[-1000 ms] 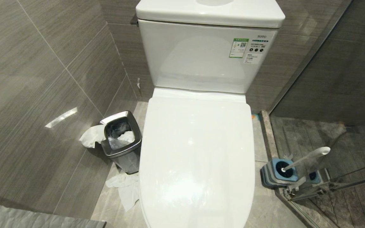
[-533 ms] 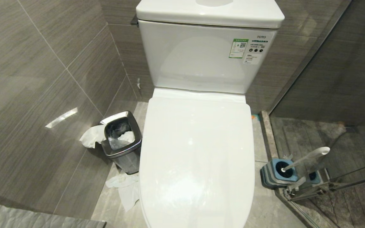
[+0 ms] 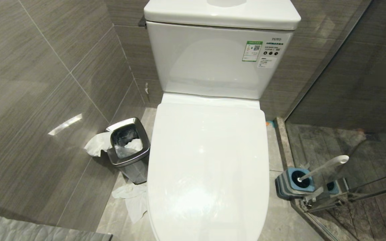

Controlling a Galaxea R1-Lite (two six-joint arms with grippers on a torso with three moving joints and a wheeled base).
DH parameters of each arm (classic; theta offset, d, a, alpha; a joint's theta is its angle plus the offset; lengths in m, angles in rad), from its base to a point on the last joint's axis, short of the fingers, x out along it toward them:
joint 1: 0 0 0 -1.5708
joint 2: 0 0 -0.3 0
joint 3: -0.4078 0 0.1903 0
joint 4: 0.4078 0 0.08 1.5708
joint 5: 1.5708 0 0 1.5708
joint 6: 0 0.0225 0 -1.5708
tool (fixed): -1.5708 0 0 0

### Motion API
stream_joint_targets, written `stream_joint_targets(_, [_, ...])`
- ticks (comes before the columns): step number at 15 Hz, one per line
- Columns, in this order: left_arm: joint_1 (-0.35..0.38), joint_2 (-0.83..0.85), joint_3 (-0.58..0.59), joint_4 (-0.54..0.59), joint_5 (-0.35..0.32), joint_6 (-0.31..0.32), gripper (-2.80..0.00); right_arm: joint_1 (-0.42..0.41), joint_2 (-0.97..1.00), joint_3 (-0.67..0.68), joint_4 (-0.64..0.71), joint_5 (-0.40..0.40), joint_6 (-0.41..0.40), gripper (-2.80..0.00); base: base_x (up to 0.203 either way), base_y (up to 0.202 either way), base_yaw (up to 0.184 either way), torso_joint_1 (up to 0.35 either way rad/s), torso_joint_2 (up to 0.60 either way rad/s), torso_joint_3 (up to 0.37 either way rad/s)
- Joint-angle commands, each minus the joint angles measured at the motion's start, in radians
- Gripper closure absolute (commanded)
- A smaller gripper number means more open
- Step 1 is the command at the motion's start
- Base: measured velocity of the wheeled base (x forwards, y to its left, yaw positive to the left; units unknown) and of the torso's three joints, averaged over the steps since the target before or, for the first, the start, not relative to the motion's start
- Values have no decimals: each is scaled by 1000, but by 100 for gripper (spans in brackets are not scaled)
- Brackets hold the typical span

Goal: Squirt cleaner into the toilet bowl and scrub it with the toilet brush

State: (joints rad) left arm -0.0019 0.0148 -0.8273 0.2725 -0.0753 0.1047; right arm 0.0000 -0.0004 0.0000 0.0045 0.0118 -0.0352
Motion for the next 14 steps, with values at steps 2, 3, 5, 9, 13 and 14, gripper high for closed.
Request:
stream_joint_targets(2, [-1, -13, 183, -127, 1, 1, 0, 0, 0, 0, 0, 0, -2, 0, 0, 0, 0, 0, 0, 0])
stream_joint_targets(3, [-1, -13, 259, -208, 2, 1, 0, 0, 0, 0, 0, 0, -1, 0, 0, 0, 0, 0, 0, 0])
stream_joint_targets(5, [-1, -13, 409, -362, 4, 0, 0, 0, 0, 0, 0, 0, 0, 0, 0, 0, 0, 0, 0, 0])
stream_joint_targets(9, [0, -13, 683, -614, 3, 0, 0, 0, 0, -1, 0, 0, -1, 0, 0, 0, 0, 0, 0, 0])
stream_joint_targets(13, [0, -13, 830, -710, 7, -15, 0, 0, 1, 0, 0, 0, -2, 0, 0, 0, 0, 0, 0, 0])
stream_joint_targets(14, [0, -13, 830, -657, 8, -18, 0, 0, 0, 0, 0, 0, 0, 0, 0, 0, 0, 0, 0, 0])
